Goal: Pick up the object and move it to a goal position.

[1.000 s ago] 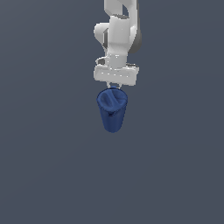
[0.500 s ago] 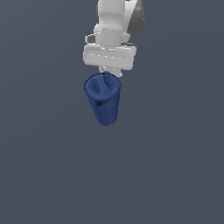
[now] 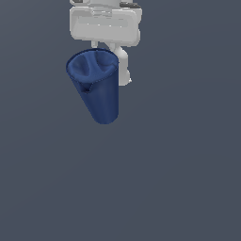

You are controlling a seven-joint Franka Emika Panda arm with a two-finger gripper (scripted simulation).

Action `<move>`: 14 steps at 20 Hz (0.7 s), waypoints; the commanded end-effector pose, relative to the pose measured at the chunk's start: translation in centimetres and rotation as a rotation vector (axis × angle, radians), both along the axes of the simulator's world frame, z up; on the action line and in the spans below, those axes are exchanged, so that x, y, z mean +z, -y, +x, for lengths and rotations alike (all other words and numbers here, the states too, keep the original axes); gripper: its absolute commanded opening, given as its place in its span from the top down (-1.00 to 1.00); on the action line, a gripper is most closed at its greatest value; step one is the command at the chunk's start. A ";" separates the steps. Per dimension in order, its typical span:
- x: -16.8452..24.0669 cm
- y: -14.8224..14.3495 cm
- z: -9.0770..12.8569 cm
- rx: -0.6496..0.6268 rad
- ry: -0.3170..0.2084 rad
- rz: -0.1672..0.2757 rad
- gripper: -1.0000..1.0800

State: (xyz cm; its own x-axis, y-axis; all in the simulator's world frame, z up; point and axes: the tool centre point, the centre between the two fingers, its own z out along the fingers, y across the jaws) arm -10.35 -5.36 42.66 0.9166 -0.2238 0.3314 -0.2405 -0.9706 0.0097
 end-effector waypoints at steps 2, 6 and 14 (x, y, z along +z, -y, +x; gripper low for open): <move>3.5 1.0 0.7 0.001 0.003 0.000 1.00; 6.9 1.9 1.5 0.002 0.003 0.001 1.00; 11.4 3.1 2.7 0.006 0.004 0.005 1.00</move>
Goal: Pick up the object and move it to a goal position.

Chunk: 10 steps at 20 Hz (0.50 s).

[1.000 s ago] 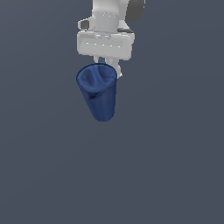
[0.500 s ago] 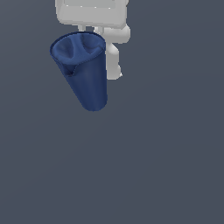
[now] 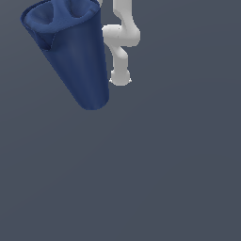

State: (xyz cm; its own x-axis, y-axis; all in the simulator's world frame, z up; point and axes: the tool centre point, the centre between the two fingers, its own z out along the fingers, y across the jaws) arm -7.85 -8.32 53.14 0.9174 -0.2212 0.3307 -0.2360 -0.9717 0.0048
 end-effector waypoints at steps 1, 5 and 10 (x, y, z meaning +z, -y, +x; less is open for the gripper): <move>1.2 0.3 0.3 0.002 0.003 0.000 1.00; 2.3 0.5 0.6 0.004 0.003 0.002 1.00; 2.8 0.6 0.8 0.004 0.003 0.003 1.00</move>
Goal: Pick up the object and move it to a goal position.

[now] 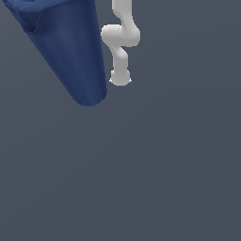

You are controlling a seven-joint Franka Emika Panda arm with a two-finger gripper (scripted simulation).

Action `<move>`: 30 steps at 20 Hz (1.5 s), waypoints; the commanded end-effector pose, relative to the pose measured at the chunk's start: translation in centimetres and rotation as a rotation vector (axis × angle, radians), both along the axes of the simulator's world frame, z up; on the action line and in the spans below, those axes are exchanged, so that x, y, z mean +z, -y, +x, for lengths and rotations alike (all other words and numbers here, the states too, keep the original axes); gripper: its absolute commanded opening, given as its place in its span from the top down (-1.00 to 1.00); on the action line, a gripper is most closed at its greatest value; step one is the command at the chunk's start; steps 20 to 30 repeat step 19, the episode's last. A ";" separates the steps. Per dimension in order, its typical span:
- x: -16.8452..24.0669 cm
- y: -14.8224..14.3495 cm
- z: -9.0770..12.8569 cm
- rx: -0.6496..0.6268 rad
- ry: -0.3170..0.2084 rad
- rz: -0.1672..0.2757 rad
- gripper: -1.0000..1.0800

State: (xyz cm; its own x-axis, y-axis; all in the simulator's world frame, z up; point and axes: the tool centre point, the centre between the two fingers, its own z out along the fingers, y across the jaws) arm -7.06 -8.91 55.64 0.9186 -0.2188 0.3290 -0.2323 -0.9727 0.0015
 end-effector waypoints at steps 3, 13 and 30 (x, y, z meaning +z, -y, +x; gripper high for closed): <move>0.2 0.0 0.0 0.000 0.002 0.001 1.00; 1.7 -0.7 1.1 0.000 0.002 0.000 1.00; 2.2 -0.9 1.5 0.000 0.002 0.000 1.00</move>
